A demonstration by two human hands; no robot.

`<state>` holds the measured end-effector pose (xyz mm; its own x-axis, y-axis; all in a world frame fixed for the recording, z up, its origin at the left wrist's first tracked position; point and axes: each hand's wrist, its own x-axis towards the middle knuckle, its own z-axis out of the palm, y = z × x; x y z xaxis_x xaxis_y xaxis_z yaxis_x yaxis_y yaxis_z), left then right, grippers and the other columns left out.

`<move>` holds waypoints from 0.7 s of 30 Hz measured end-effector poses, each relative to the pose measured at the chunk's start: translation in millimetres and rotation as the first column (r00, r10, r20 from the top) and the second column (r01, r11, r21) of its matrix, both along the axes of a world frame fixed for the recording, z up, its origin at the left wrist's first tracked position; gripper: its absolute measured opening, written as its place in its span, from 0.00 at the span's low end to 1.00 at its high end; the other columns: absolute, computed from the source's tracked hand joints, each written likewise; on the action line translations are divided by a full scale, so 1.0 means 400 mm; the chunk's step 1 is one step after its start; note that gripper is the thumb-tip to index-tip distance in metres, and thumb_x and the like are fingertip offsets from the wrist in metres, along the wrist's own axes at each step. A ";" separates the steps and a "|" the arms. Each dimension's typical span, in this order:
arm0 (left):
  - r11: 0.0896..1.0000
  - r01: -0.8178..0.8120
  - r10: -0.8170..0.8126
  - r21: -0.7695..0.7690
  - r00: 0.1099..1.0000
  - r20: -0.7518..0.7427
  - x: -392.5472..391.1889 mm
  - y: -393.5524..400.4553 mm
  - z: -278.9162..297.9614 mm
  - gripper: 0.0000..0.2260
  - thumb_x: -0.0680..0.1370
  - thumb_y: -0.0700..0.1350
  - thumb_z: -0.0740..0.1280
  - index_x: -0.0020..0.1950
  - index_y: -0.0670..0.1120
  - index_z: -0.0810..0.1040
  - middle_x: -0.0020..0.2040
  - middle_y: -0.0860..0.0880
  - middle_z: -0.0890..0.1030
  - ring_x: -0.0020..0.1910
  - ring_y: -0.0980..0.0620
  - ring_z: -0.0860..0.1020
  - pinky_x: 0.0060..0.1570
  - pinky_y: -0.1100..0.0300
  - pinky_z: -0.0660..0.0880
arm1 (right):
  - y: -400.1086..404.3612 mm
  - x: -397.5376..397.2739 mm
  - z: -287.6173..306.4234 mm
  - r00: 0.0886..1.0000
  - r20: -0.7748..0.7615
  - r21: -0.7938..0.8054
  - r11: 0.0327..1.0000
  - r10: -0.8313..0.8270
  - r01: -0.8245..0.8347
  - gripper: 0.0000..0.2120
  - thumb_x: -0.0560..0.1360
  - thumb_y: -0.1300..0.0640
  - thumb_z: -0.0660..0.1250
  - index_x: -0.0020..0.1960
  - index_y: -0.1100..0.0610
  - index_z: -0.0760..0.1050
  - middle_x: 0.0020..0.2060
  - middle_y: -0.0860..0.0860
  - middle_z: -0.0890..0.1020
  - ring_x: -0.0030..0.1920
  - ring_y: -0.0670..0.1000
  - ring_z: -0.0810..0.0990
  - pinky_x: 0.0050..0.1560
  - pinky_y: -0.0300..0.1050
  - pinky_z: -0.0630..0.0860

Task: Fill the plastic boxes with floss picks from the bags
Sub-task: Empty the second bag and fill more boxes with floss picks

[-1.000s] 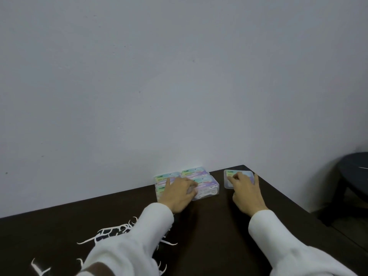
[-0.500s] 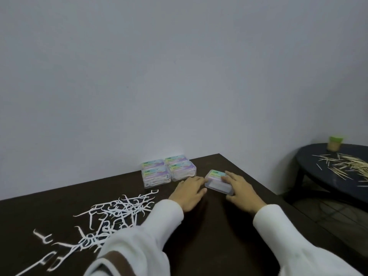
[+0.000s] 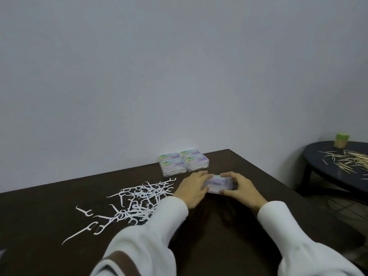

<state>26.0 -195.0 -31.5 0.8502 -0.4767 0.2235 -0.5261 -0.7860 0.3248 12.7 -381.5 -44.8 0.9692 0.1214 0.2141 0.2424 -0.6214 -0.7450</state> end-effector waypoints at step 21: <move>0.974 -0.151 0.062 0.171 0.898 0.436 -0.197 0.123 0.057 0.14 0.77 0.40 0.62 0.61 0.40 0.74 0.55 0.40 0.80 0.51 0.39 0.79 0.47 0.50 0.74 | 0.157 -0.110 0.059 0.986 0.121 0.242 0.959 0.118 -0.145 0.20 0.69 0.59 0.74 0.54 0.55 0.66 0.52 0.48 0.76 0.54 0.47 0.75 0.54 0.37 0.72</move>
<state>-52.8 -145.6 -8.6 0.7427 -0.4604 0.4862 -0.4884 -0.8692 -0.0770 -31.5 -318.9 -21.1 0.9190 0.1760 0.3528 0.3940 -0.3767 -0.8384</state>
